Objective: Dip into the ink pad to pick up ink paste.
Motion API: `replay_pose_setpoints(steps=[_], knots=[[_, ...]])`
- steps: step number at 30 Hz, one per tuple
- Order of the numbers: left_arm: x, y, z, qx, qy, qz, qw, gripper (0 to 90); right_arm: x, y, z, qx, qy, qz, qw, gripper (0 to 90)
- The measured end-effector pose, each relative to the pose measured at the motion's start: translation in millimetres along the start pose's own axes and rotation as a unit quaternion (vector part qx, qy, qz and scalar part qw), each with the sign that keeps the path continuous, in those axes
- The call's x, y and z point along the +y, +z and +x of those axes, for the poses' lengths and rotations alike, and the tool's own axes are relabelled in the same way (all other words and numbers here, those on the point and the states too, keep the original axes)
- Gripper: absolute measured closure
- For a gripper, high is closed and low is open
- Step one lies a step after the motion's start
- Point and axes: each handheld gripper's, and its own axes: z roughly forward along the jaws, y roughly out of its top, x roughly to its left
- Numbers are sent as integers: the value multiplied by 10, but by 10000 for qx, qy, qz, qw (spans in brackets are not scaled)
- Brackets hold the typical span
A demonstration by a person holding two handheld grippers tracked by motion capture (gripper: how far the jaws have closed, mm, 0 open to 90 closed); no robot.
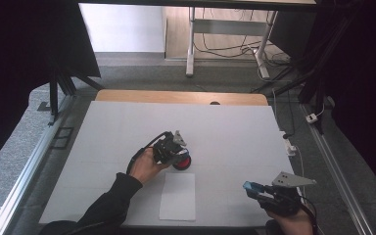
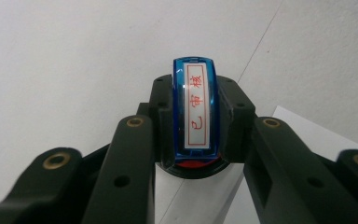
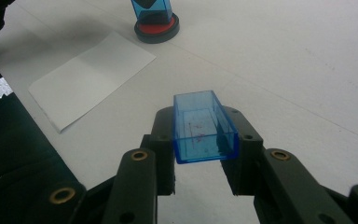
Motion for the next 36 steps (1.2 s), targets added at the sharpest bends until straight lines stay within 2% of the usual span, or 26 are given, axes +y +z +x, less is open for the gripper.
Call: replay_pose_setpoints(steps=[4,7,11,14,17,20,22,25,28,31,36], knots=[[-20,3,68,-184,-269,-52,9995,706,0,1,1,-2,-5,7,10000,679],[-45,7,146,-409,-512,-109,9978,705,0,3,-2,-2,-4,10,10000,679],[-83,16,240,-675,-869,-198,9937,705,1,4,-2,-2,-4,14,10000,679],[-118,24,311,-871,-1159,-259,9891,705,0,3,-3,1,-3,13,10000,679],[-140,30,350,-977,-1286,-312,9864,705,0,3,-2,2,-2,15,10000,679],[-132,24,310,-862,-1157,-300,9891,705,0,4,-4,15,1,7,10000,679],[-108,15,246,-671,-937,-261,9930,705,0,5,-4,16,0,10,10000,679],[-75,7,116,-315,-590,-219,9975,705,0,2,-2,9,-5,13,10000,679],[-51,3,21,-52,-308,-155,9994,704,0,2,-1,13,-7,10,10000,679],[-59,3,35,-83,-359,-189,9991,703,0,0,0,15,-6,3,10000,679],[-106,-4,125,-323,-707,-332,9964,702,-1,-1,-2,37,1,-11,10000,679]])
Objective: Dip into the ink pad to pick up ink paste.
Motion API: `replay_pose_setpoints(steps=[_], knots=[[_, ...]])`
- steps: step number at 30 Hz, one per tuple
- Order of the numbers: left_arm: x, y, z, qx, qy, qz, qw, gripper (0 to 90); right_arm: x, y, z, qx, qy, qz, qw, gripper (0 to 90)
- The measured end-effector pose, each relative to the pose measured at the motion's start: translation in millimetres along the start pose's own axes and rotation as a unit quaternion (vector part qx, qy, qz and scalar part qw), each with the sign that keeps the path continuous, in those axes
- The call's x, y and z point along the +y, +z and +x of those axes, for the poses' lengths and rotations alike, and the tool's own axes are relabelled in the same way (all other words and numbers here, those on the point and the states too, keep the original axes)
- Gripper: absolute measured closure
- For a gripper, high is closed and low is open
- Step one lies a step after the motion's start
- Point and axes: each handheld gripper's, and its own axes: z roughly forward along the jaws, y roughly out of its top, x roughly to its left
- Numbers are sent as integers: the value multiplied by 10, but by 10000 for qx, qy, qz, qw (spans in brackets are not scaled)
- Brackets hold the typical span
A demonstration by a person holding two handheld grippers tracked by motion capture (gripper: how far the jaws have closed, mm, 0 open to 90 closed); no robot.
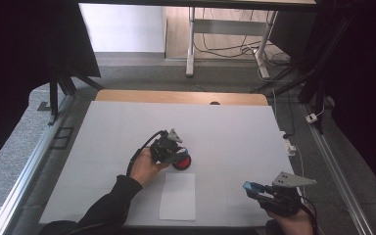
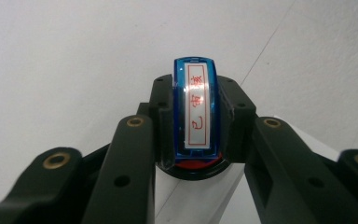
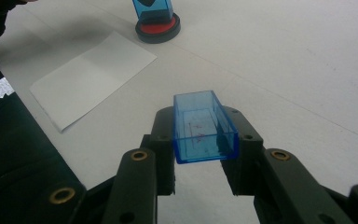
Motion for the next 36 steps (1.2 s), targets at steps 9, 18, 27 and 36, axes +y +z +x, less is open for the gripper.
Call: replay_pose_setpoints(steps=[9,18,27,36], knots=[[44,-185,124,-745,-624,-348,9947,700,-1,-7,-6,-1,12,-16,10000,678],[51,-213,174,-900,-781,-383,9921,700,-2,-9,-10,11,34,-22,10000,677],[8,-81,193,-877,-810,-147,9927,700,-2,-8,-11,23,34,-17,10000,677],[-13,7,165,-695,-681,15,9953,701,-3,-8,-11,18,40,-24,10000,677]])
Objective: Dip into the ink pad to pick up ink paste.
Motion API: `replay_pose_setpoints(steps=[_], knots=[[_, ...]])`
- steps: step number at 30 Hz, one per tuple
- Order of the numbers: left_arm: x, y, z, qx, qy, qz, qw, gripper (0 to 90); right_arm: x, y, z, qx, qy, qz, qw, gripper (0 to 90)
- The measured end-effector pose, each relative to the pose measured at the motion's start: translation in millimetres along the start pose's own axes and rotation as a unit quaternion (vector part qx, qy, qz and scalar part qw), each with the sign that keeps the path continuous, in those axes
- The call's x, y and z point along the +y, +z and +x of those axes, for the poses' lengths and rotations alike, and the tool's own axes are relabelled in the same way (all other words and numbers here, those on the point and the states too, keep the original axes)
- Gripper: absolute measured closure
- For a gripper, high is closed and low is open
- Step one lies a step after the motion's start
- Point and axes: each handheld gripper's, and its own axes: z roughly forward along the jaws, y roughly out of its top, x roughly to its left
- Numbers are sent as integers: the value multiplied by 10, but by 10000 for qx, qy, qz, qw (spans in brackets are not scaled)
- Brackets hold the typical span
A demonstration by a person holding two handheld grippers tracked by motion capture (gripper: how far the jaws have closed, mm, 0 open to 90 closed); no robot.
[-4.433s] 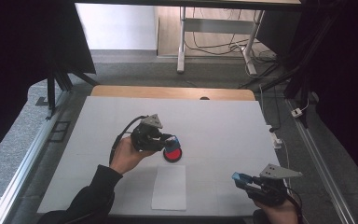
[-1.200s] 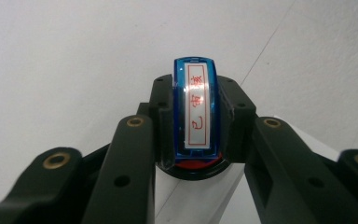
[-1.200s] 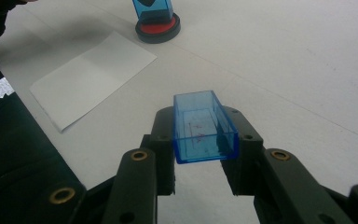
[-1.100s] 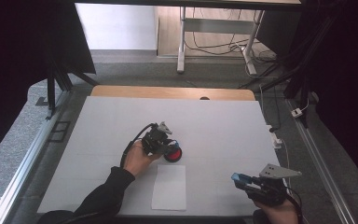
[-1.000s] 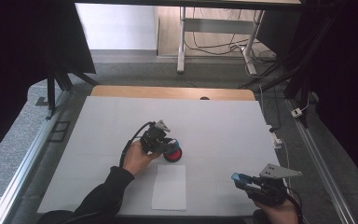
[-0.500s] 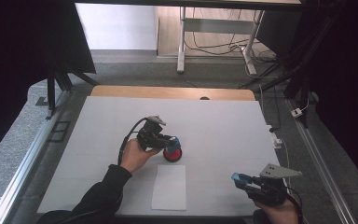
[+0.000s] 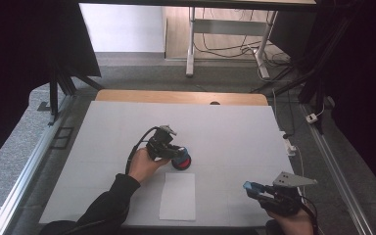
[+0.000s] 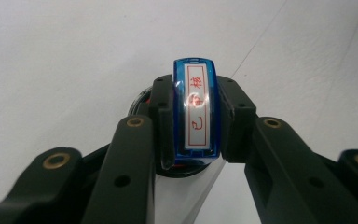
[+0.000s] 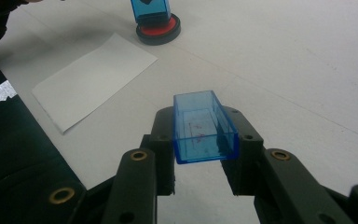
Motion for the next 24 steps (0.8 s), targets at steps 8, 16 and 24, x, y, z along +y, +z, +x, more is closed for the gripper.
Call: replay_pose_setpoints(steps=[8,16,24], knots=[[24,16,-96,277,385,102,9988,703,1,1,0,9,-7,12,10000,677],[12,45,-287,777,933,180,9924,705,2,4,1,21,-7,34,10000,677],[14,55,-322,872,984,208,9911,705,3,5,1,31,-12,45,10000,678]])
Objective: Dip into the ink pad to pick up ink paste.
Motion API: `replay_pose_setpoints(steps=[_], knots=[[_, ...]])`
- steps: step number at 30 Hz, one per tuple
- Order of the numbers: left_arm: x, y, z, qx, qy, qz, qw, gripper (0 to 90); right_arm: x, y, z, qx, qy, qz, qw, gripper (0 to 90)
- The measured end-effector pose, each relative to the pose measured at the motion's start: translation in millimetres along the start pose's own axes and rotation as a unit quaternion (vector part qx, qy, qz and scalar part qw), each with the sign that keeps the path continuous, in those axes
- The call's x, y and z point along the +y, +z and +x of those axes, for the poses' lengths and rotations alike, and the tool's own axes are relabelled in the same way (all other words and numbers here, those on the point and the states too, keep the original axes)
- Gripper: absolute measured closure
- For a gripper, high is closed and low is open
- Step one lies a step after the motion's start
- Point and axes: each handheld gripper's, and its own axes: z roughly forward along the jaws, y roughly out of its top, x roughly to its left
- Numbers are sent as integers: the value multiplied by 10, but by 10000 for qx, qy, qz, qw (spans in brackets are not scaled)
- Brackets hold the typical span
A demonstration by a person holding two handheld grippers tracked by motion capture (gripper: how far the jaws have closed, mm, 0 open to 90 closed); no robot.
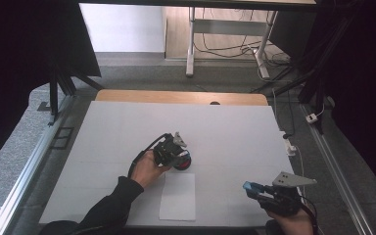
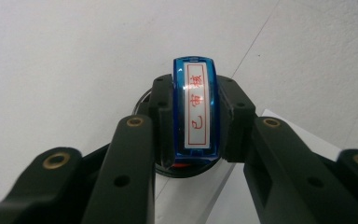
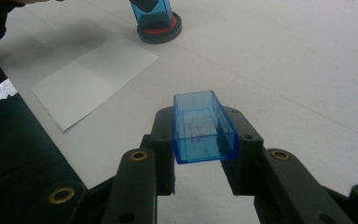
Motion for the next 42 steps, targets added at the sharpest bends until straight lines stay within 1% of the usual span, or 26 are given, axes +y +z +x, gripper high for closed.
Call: replay_pose_setpoints(steps=[5,7,10,12,13,14,15,16,19,21,25,28,30,33,35,38,42], knots=[[-25,4,79,-225,-263,-87,9994,705,-1,3,1,-1,11,-17,10000,677],[-41,5,130,-366,-414,-128,9984,705,0,1,0,1,1,0,10000,678],[-76,9,221,-613,-656,-205,9957,705,-1,4,1,1,10,-14,10000,677],[-103,15,277,-776,-842,-274,9930,705,-1,3,1,-13,9,-11,10000,677],[-116,17,299,-830,-910,-301,9919,705,-1,3,0,-11,14,-8,10000,678],[-123,18,312,-873,-933,-313,9913,705,-1,3,0,-10,15,-7,10000,678],[-125,18,313,-874,-929,-316,9913,705,-1,3,0,-11,14,-6,10000,677],[-122,18,301,-836,-905,-317,9919,705,0,4,1,-14,11,-6,10000,677],[-91,9,223,-613,-674,-241,9956,705,0,4,1,-14,9,-4,10000,677],[-75,8,168,-459,-546,-214,9972,705,0,4,1,-16,6,-4,10000,677],[-59,5,84,-228,-339,-186,9990,705,-1,5,1,-1,2,-8,10000,678],[-54,7,36,-96,-227,-183,9995,704,-1,6,1,-1,-6,-12,10000,677],[-61,7,29,-75,-211,-207,9995,704,-1,6,0,-1,-7,-12,10000,677],[-78,5,59,-155,-283,-265,9991,703,-1,4,2,-1,-6,-12,10000,677],[-81,3,77,-207,-274,-279,9990,702,-1,3,2,-1,-3,-10,10000,677],[-79,2,101,-277,-326,-298,9986,701,-1,3,1,3,8,-15,10000,677],[-78,-15,118,-307,-360,-319,9984,701,-2,0,0,-8,4,-16,10000,677]])
